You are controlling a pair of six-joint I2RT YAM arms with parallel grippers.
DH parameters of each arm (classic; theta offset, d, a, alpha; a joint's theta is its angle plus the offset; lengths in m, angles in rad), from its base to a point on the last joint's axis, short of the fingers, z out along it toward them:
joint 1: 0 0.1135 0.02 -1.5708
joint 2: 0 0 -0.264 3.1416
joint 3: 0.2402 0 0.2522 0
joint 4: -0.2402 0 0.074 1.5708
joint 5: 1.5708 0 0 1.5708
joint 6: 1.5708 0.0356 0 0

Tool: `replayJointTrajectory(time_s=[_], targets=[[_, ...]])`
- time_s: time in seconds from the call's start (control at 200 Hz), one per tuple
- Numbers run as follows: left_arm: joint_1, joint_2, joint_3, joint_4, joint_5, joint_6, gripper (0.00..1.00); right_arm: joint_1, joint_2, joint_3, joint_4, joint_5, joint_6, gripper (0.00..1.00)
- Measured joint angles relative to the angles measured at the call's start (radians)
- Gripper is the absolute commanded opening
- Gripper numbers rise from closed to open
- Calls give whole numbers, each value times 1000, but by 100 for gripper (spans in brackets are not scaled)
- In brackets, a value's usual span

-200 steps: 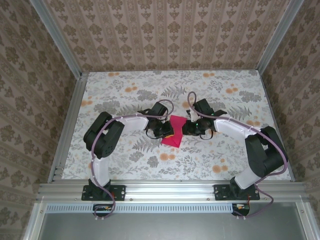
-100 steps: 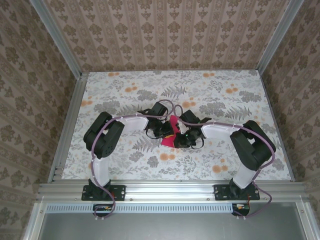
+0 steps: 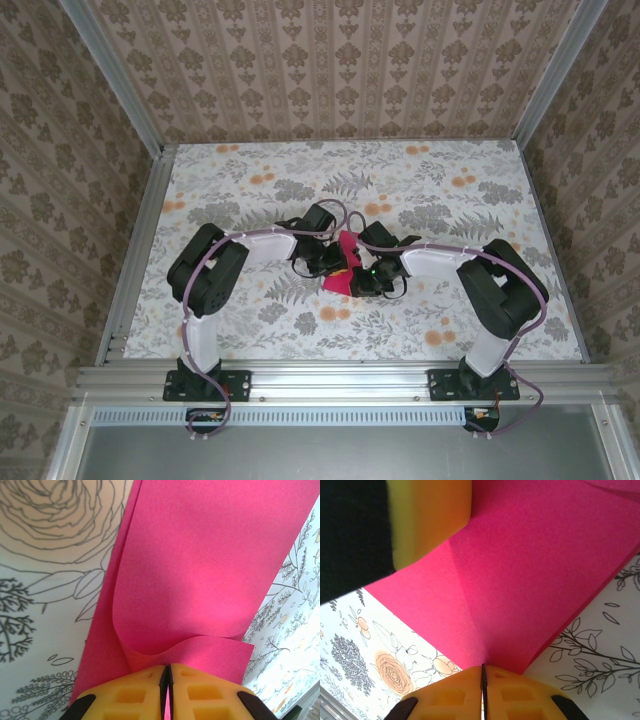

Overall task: Fold a paper plane with a square sheet of paper (pick it up from the middle)
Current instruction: Fold the triangle a second time at the center of the table.

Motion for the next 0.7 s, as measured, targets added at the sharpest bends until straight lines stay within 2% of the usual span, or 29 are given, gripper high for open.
replayJointTrajectory(time_s=[0.22,0.7], targets=[[0,0,0,0,0,0,14,0,-13,22,-18,-29,18,17],[0,0,0,0,3,0,14,0,25,98,-36,-30,14,15]])
